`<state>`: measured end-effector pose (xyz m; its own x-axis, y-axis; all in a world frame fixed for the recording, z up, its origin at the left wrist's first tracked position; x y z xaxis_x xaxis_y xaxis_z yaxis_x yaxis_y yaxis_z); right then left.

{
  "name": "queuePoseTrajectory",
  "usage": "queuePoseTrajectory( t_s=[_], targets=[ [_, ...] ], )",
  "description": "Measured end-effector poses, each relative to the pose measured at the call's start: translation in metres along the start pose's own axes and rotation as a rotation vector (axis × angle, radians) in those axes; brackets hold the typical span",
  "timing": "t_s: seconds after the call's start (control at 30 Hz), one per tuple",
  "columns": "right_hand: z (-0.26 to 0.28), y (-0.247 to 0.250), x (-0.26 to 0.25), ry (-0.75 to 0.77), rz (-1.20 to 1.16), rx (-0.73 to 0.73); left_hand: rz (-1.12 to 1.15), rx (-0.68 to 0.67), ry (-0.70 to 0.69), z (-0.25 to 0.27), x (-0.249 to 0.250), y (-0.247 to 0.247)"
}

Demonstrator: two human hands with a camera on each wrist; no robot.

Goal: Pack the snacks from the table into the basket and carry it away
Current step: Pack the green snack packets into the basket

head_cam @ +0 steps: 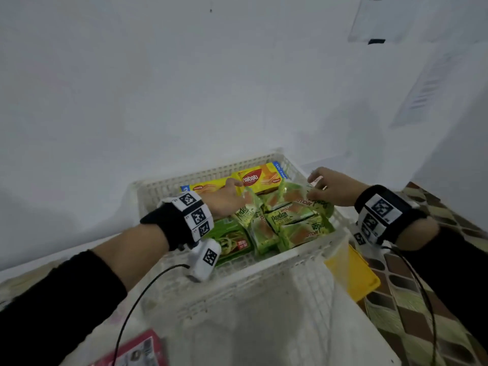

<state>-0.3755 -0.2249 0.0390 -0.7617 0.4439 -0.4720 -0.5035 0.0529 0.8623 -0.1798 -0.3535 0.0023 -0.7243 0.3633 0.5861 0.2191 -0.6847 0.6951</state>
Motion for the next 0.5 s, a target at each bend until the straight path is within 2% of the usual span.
queuePoseTrajectory(
  t_s=[0.07,0.2,0.23,0.33,0.4,0.5],
  targets=[
    [-0.012,0.000,-0.004,0.035,0.085,-0.030,0.090,-0.002,0.006,-0.012,0.004,-0.015],
    [-0.041,-0.008,-0.020,0.107,0.347,-0.057,0.269,-0.117,0.053,-0.026,0.003,-0.034],
    [-0.048,-0.013,-0.023,0.114,0.390,-0.085,0.237,-0.151,0.034,-0.026,0.005,-0.035],
    [-0.067,-0.031,-0.030,0.147,0.463,-0.158,-0.045,-0.199,0.037,-0.028,-0.001,-0.038],
    [-0.073,-0.038,-0.035,0.159,0.546,-0.180,-0.106,-0.262,0.085,-0.031,-0.008,-0.042],
    [-0.076,-0.036,-0.043,0.170,0.657,-0.170,-0.205,-0.294,0.077,-0.034,-0.004,-0.040]
  ],
)
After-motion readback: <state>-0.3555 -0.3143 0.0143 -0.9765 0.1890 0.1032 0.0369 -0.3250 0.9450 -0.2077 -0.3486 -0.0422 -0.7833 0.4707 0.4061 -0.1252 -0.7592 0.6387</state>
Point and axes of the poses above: each hand's wrist, its own z-axis away from the middle knuckle, its own y-axis out of the back of the hand, x = y × z, the point moved 9 cm from there along -z, towards the middle knuckle, and after that the axes turned 6 degrees about y, right-handed, at the moved point
